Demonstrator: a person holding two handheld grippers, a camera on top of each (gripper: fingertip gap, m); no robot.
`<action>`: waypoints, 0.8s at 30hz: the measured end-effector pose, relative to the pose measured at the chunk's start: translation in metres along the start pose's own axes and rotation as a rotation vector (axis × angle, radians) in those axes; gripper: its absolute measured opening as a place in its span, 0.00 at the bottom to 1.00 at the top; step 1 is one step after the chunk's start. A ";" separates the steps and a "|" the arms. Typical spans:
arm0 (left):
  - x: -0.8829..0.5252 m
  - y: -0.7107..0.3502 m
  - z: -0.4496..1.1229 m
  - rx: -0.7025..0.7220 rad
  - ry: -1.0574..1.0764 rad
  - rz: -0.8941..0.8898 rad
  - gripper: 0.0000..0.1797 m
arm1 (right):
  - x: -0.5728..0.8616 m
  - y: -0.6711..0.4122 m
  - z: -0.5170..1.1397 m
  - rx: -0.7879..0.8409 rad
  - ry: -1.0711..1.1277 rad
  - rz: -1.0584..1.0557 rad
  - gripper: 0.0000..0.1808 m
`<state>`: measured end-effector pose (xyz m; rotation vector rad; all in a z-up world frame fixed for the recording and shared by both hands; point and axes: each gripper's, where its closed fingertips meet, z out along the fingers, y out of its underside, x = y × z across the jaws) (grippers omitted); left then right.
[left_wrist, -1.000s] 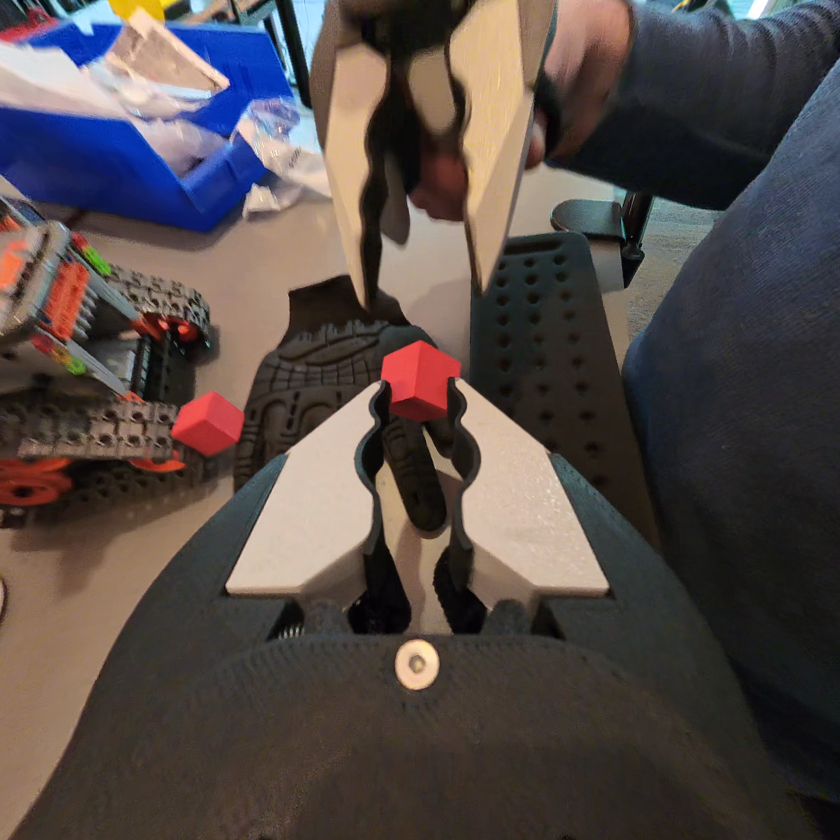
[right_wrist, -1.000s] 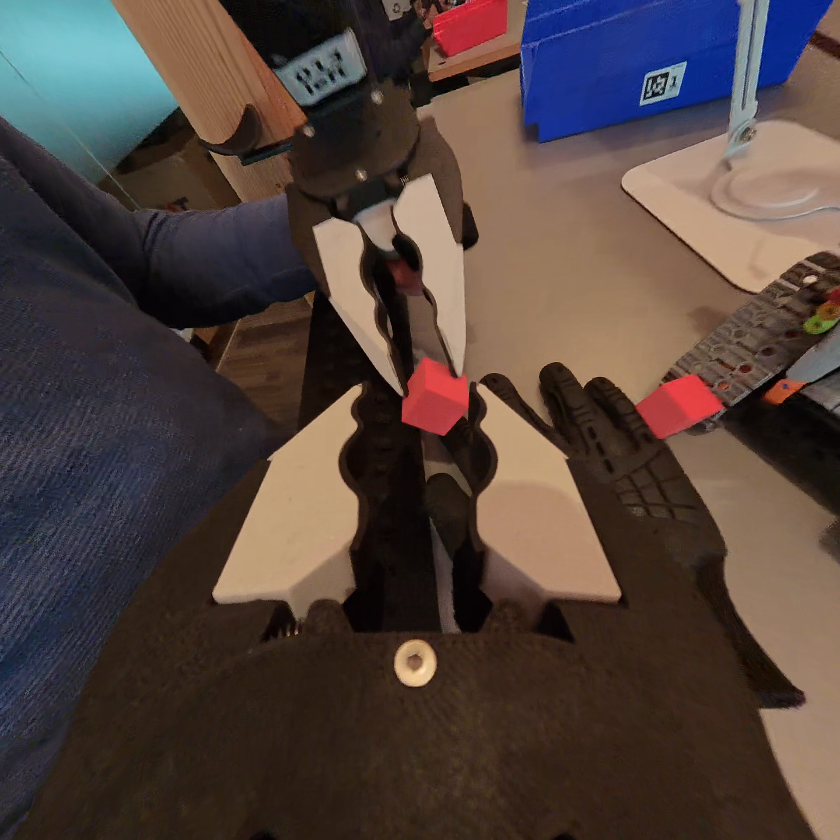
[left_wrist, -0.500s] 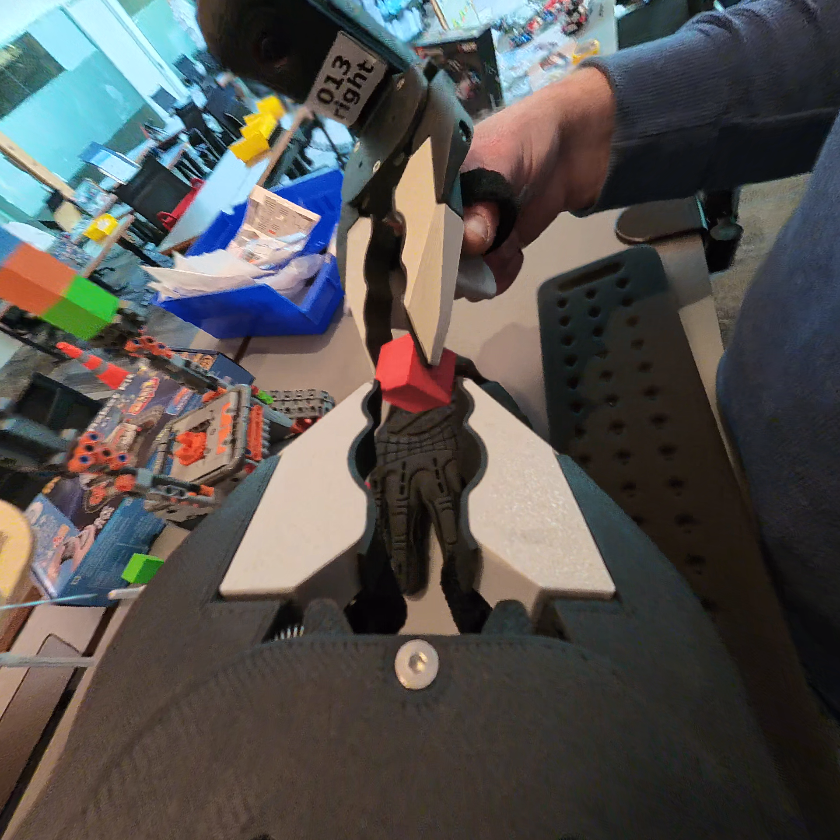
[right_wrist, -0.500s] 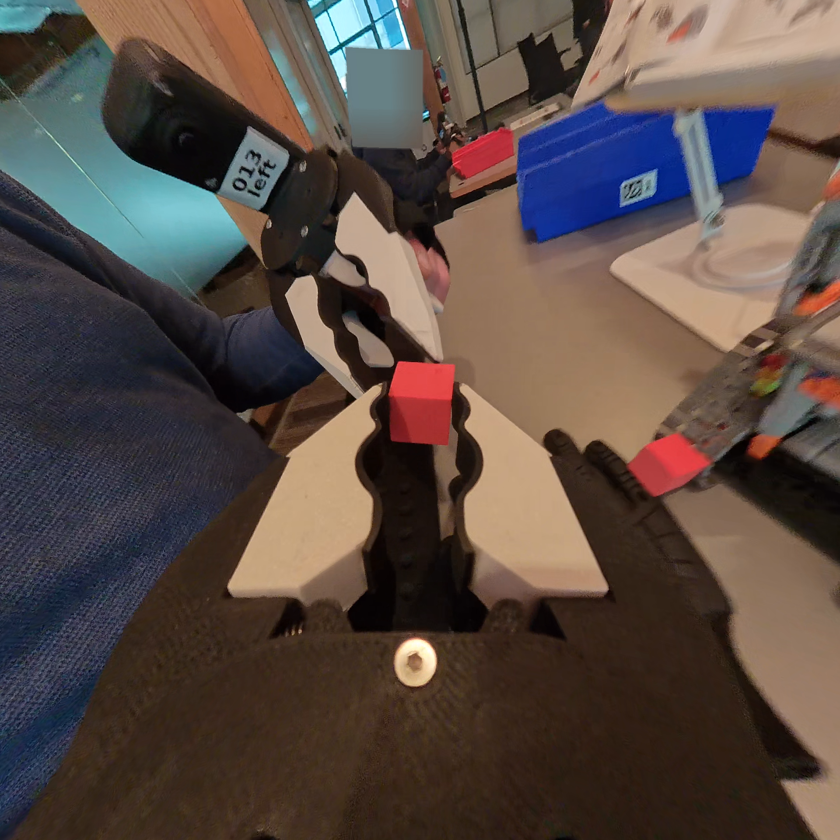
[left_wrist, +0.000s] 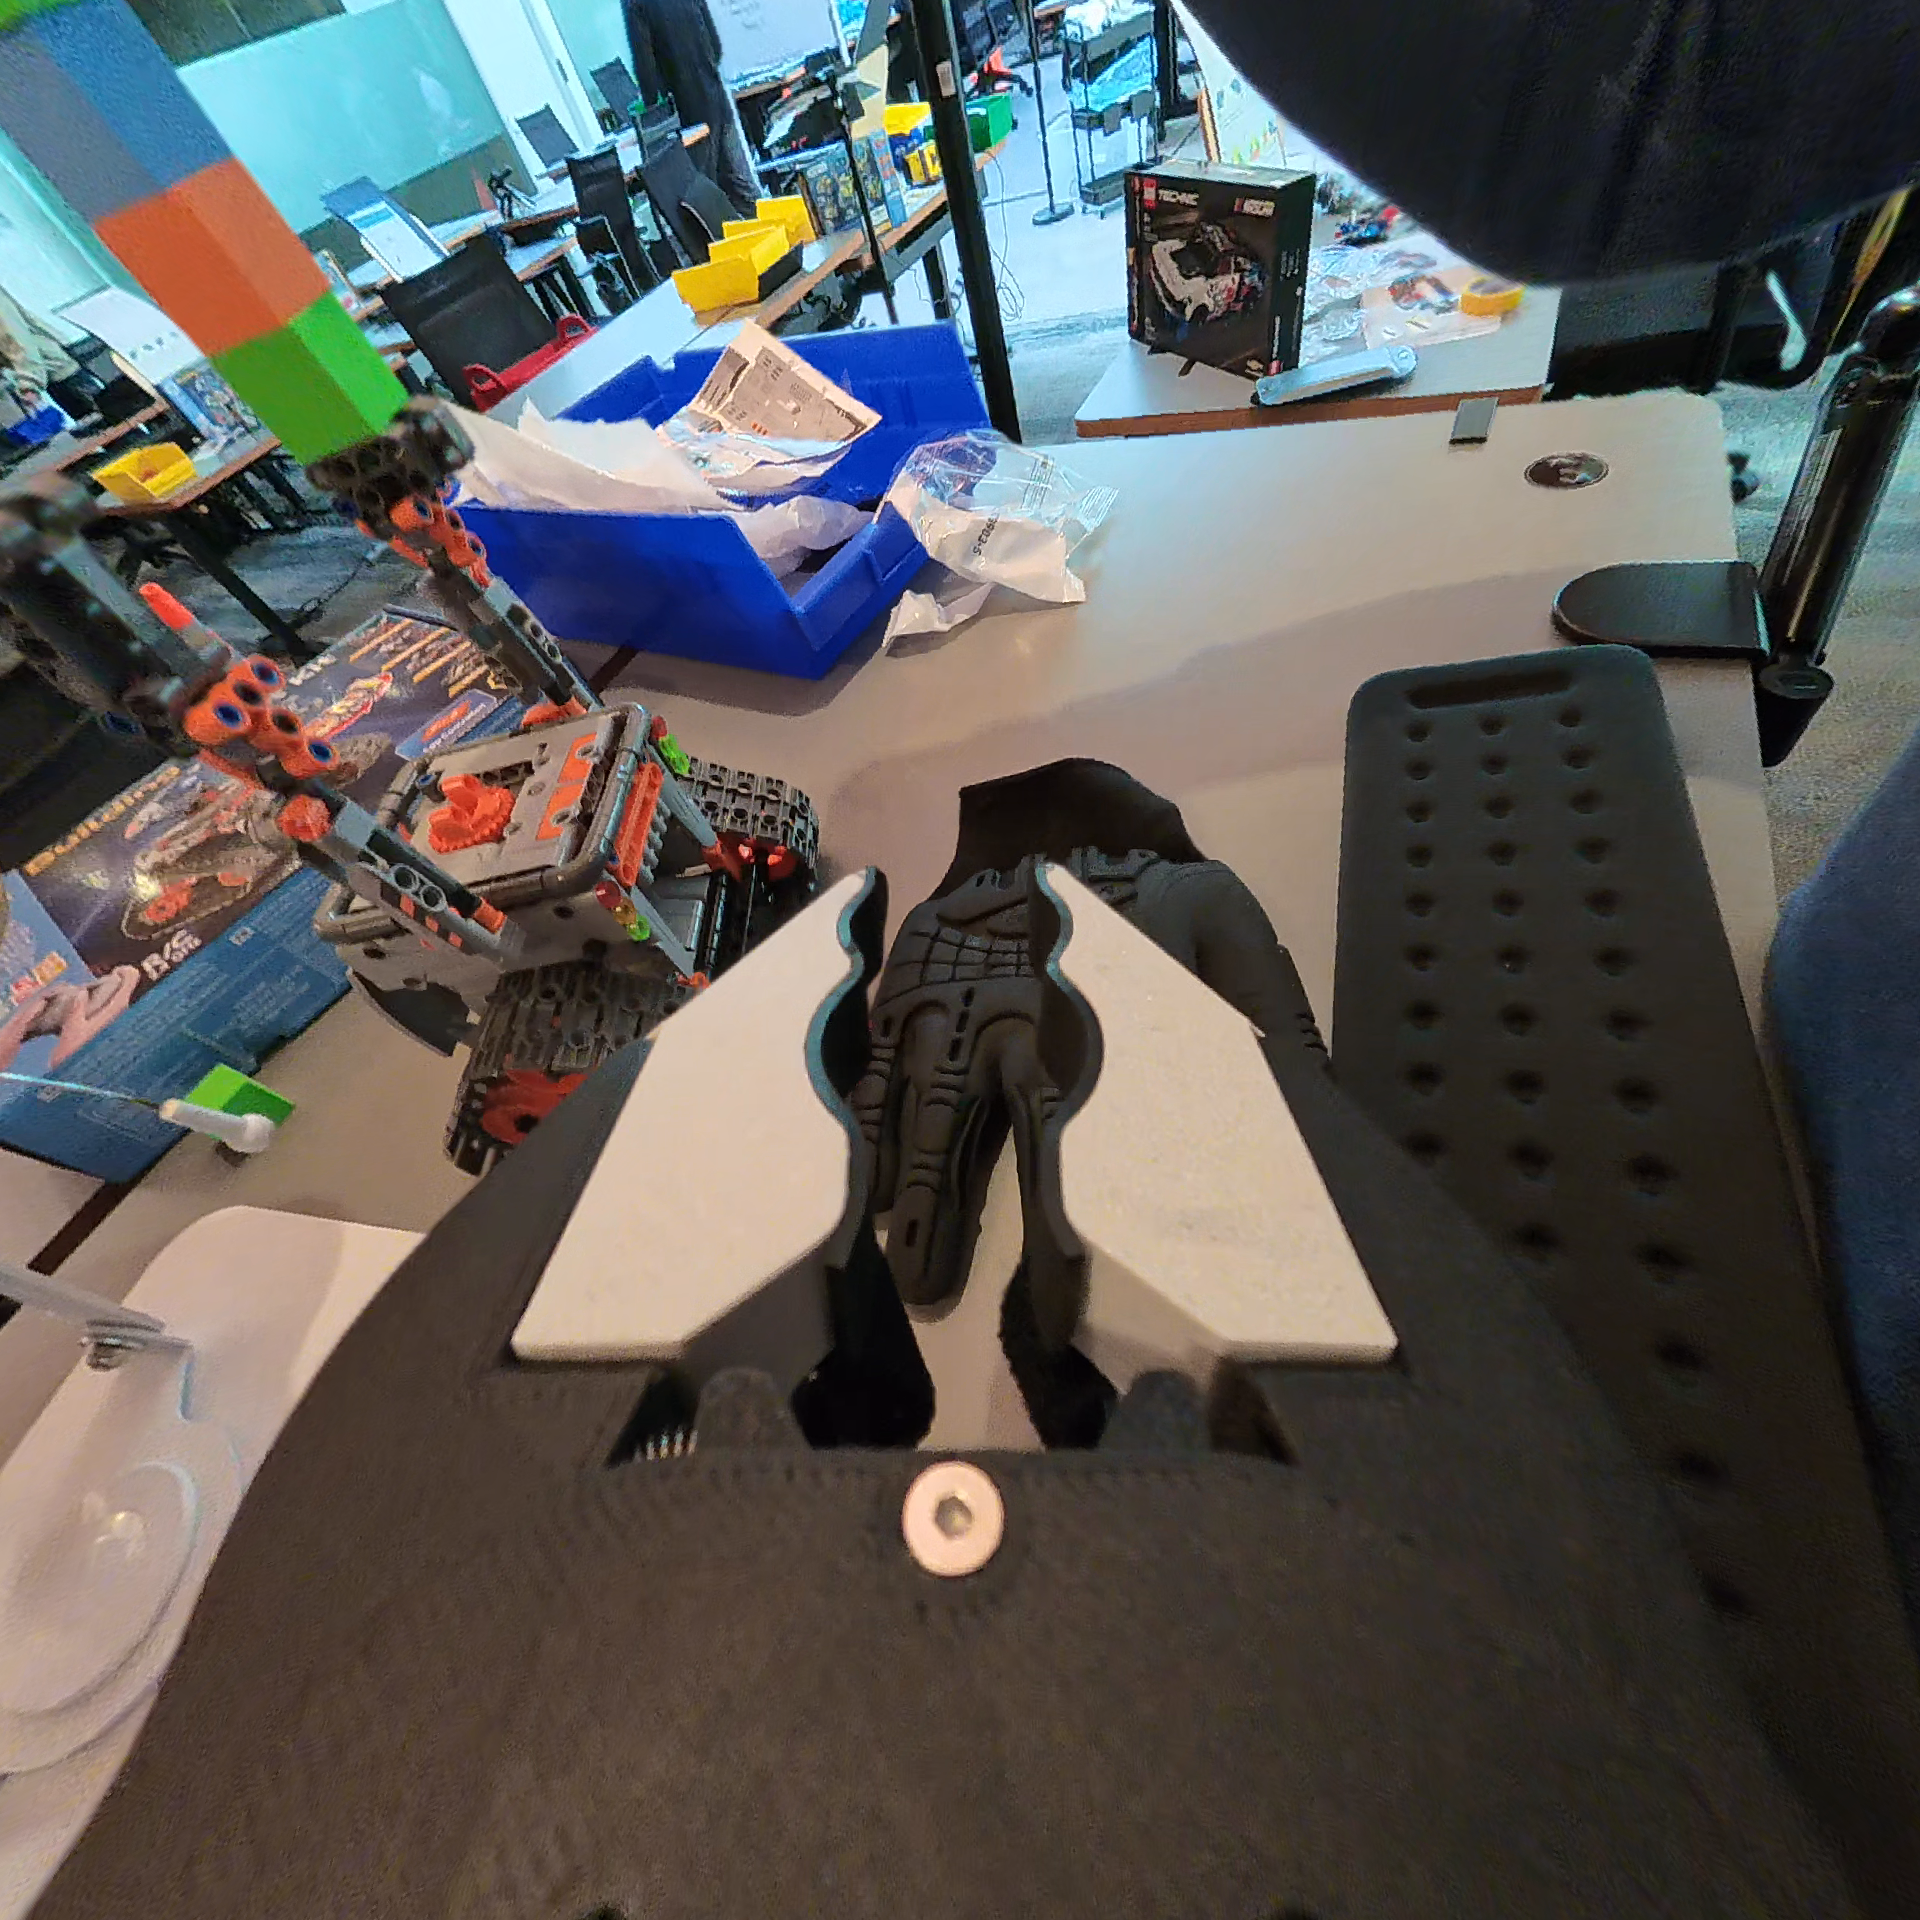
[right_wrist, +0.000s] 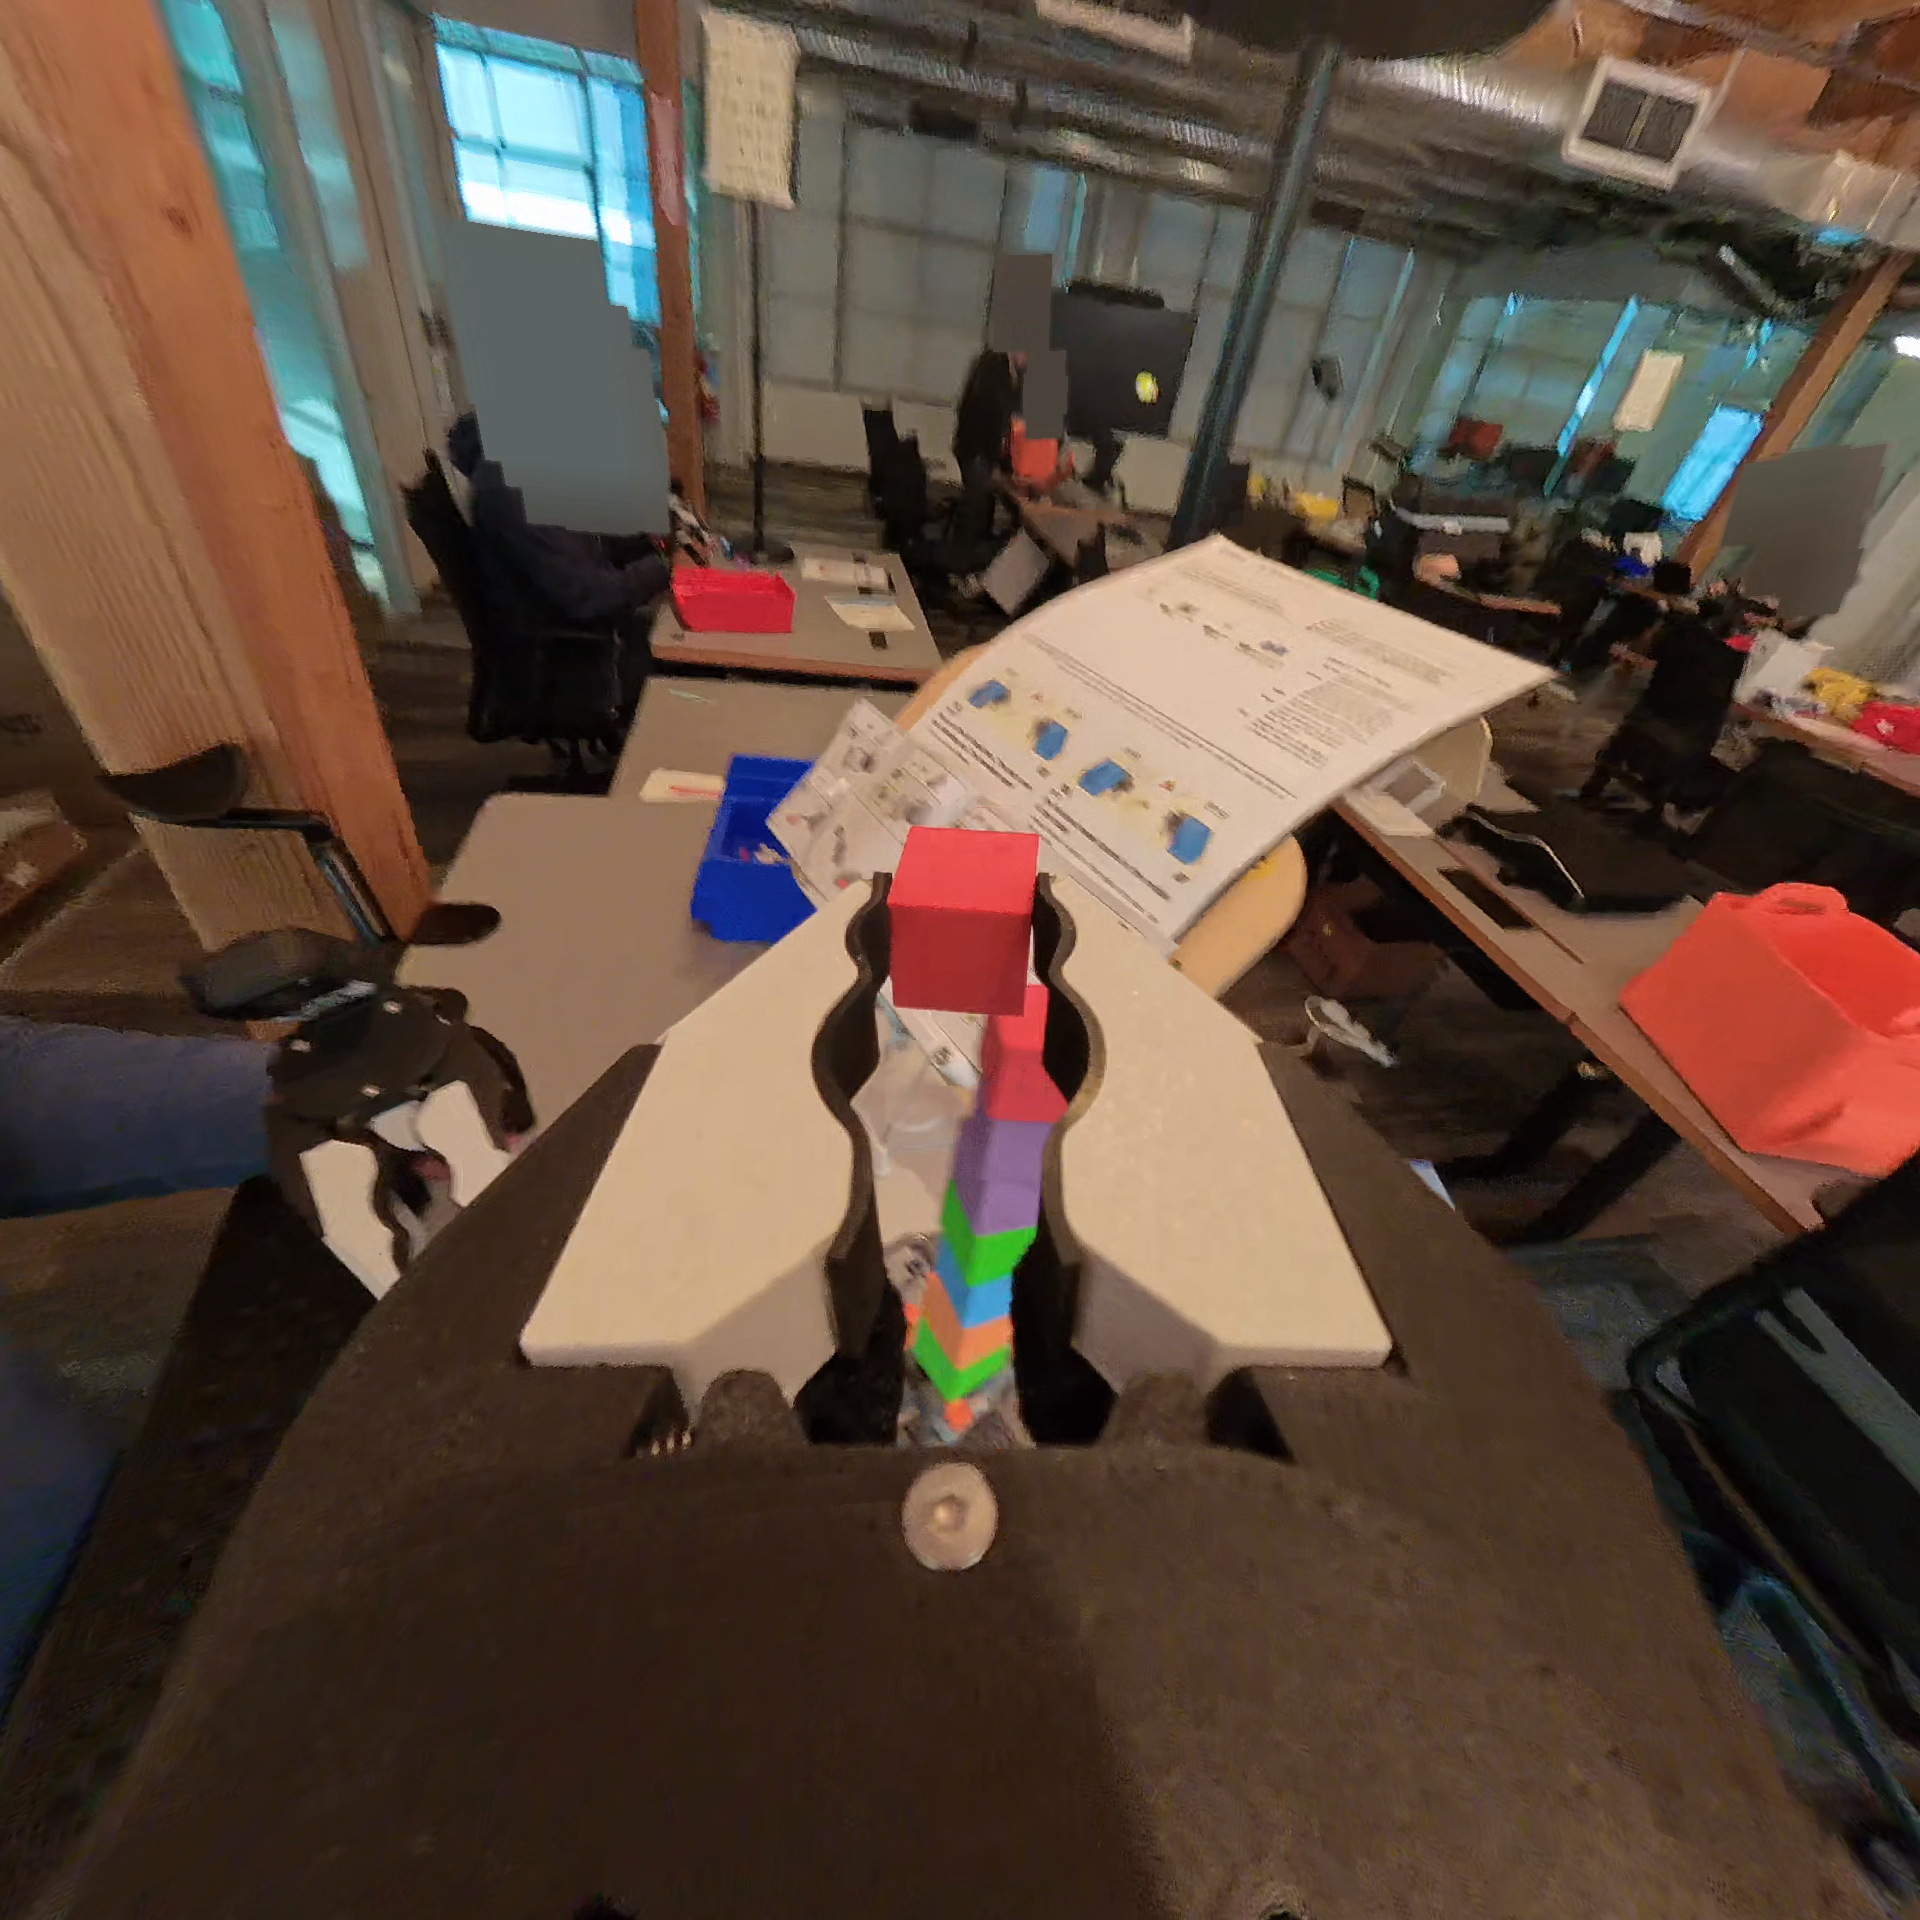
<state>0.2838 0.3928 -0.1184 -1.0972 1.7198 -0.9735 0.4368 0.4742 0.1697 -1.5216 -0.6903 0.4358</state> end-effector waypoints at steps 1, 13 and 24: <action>0.000 0.003 0.001 -0.003 -0.001 -0.009 0.14 | 0.010 0.005 0.005 -0.034 0.010 0.002 0.14; -0.006 0.020 0.004 -0.024 0.002 -0.064 0.14 | 0.026 0.028 0.027 -0.118 -0.124 0.103 0.14; -0.004 0.023 0.008 -0.028 0.022 -0.071 0.14 | 0.030 0.035 0.029 -0.129 -0.149 0.138 0.15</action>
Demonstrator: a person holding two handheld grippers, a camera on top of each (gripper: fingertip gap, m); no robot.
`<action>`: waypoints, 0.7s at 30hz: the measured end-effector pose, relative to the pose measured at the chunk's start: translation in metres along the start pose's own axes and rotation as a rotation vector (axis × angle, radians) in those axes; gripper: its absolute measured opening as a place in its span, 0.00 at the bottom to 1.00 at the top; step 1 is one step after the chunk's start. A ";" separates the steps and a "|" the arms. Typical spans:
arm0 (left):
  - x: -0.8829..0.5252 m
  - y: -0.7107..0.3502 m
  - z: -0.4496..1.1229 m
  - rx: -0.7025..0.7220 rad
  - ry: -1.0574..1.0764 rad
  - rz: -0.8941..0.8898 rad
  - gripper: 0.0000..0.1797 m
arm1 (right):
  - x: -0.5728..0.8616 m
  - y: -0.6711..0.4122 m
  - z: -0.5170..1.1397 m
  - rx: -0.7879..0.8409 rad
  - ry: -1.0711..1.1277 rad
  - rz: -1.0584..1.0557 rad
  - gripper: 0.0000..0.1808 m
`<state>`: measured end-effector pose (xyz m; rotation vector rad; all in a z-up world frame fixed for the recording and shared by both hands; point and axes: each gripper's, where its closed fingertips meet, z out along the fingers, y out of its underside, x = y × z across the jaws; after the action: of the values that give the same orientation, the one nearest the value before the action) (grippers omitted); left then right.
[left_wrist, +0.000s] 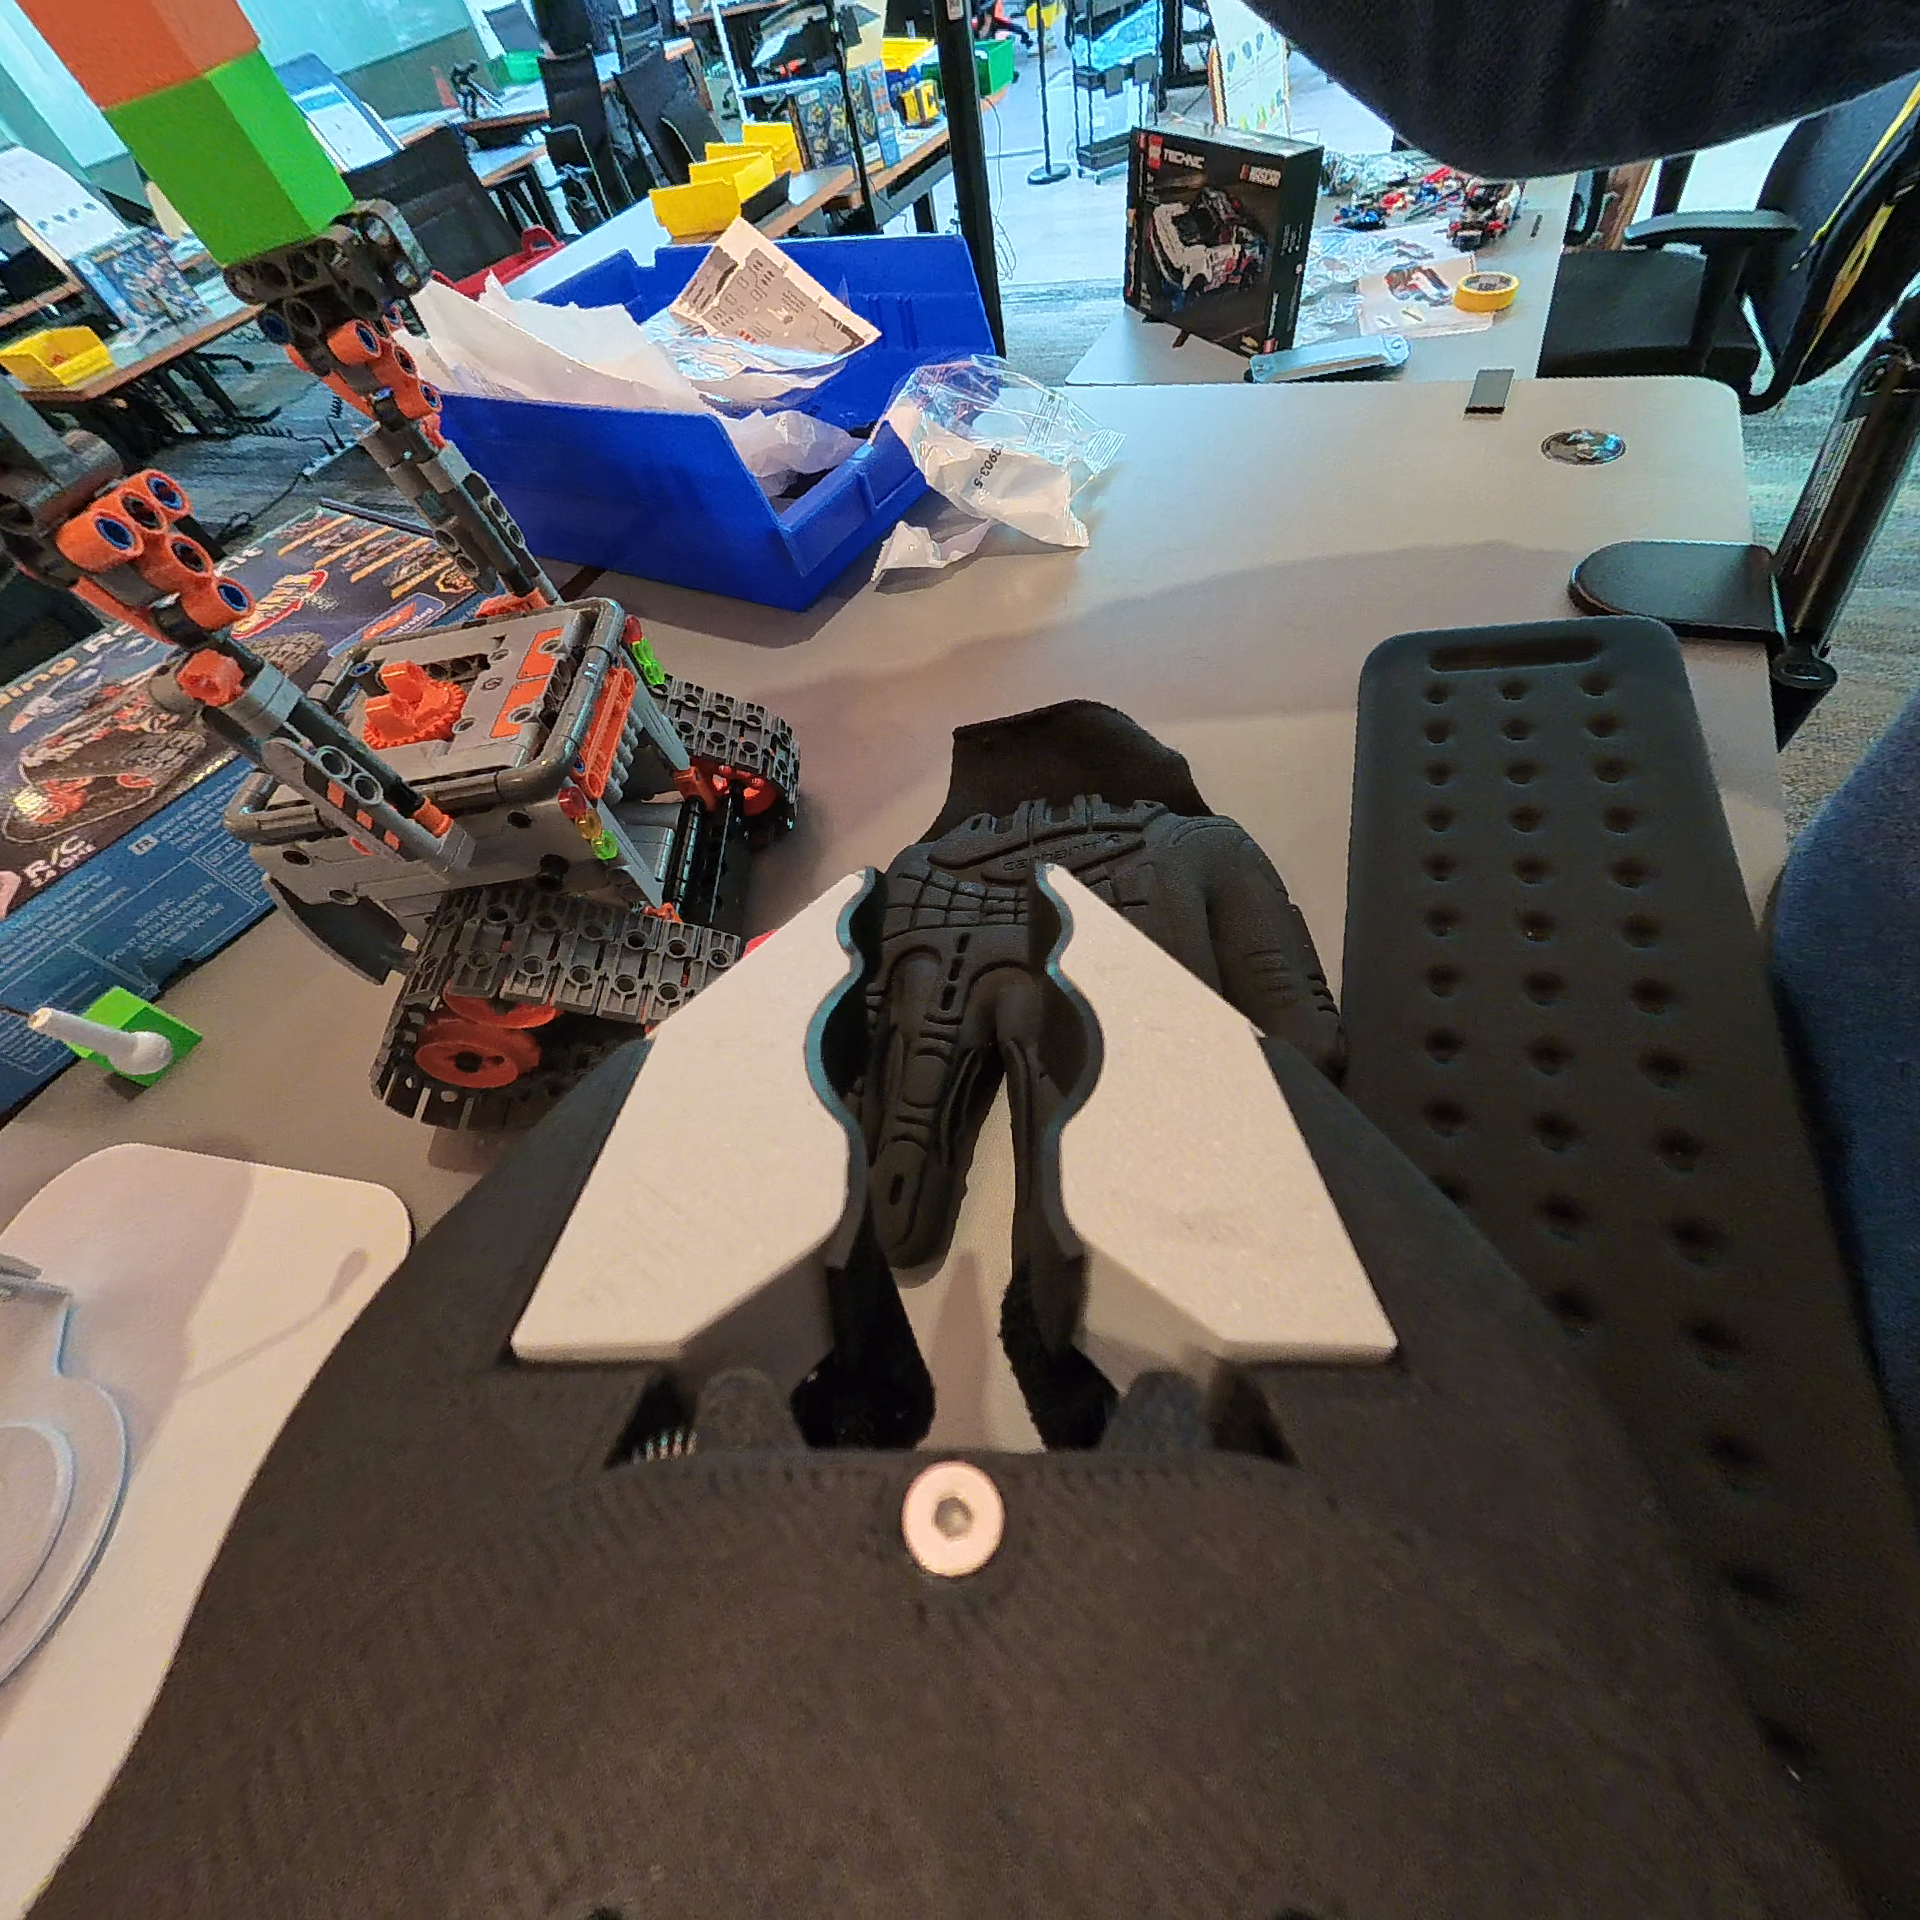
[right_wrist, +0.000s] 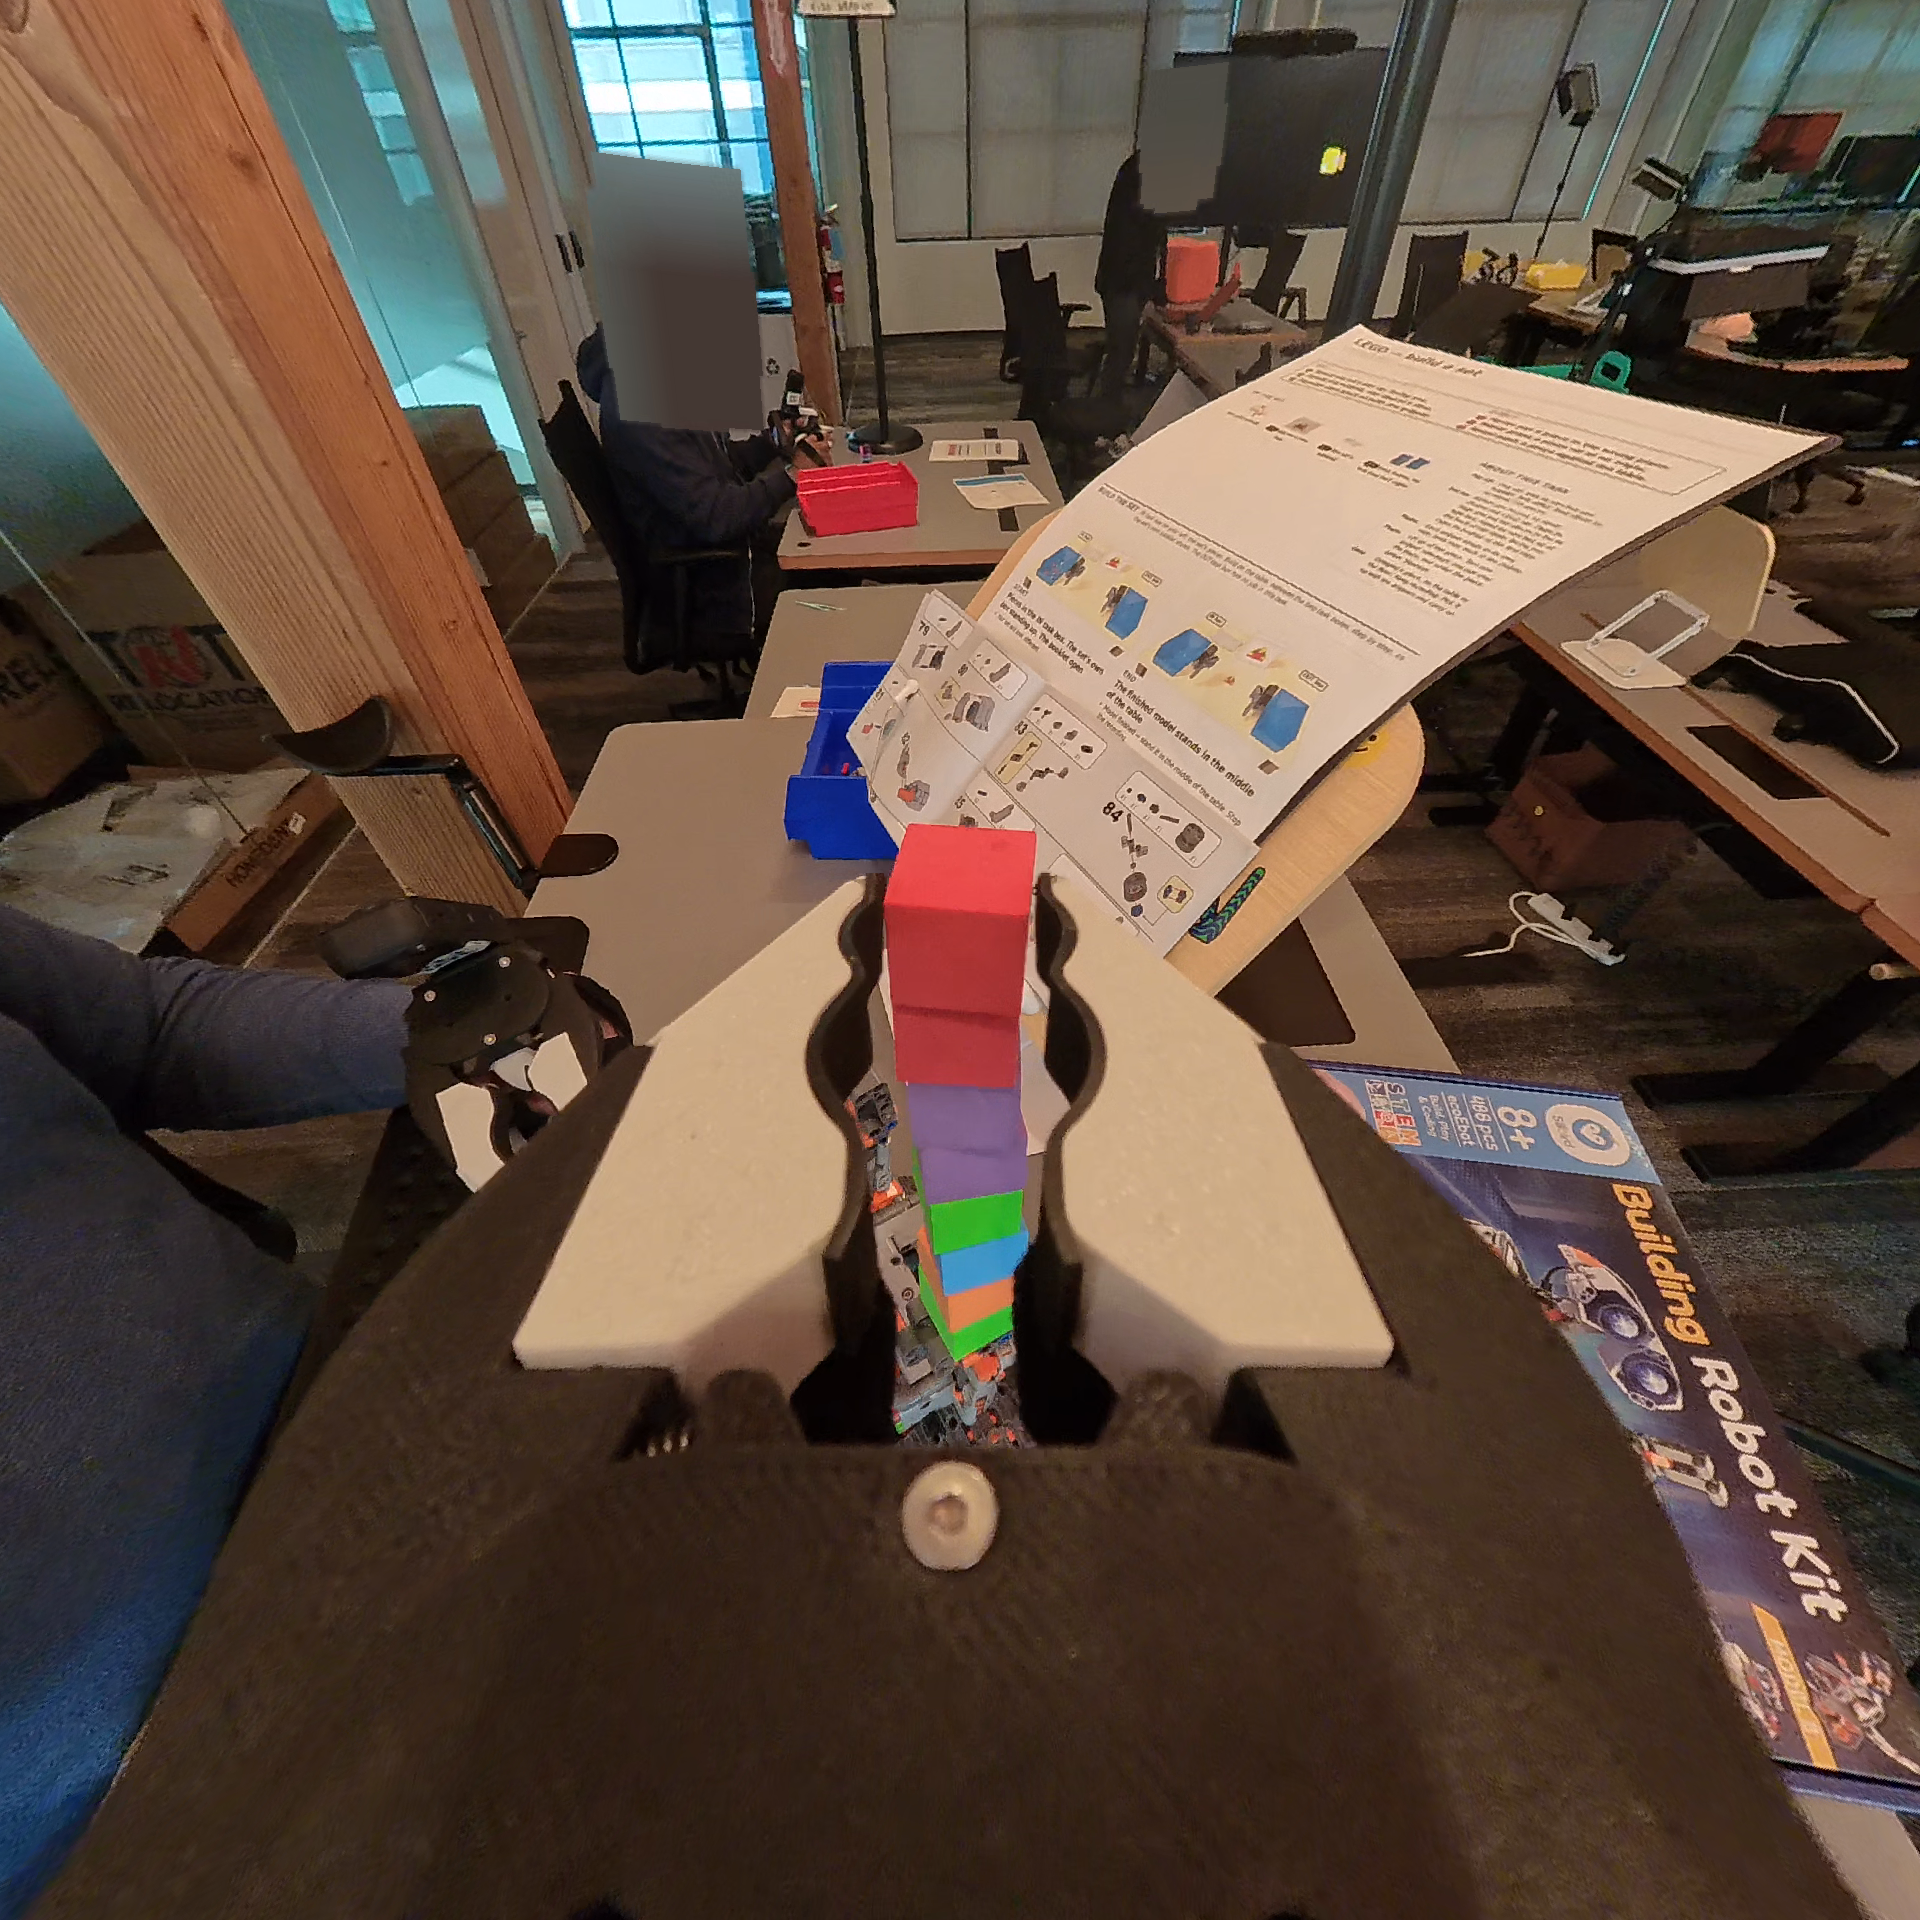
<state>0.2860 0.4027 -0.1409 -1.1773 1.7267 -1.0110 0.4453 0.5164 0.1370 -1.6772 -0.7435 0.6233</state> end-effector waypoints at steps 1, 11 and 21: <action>0.000 0.000 0.000 0.000 0.002 0.000 0.14 | 0.000 0.000 0.000 0.006 0.000 0.003 0.18; -0.016 0.007 -0.003 -0.027 -0.060 -0.055 0.19 | -0.013 -0.011 -0.034 0.120 0.129 -0.037 0.25; -0.042 0.037 0.032 -0.165 -0.033 -0.102 0.21 | -0.072 0.047 -0.070 0.156 0.214 -0.034 0.22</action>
<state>0.3144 0.4461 -0.1788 -1.3909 1.7660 -0.9175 0.4564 0.4096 0.1077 -1.5552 -0.5540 0.4570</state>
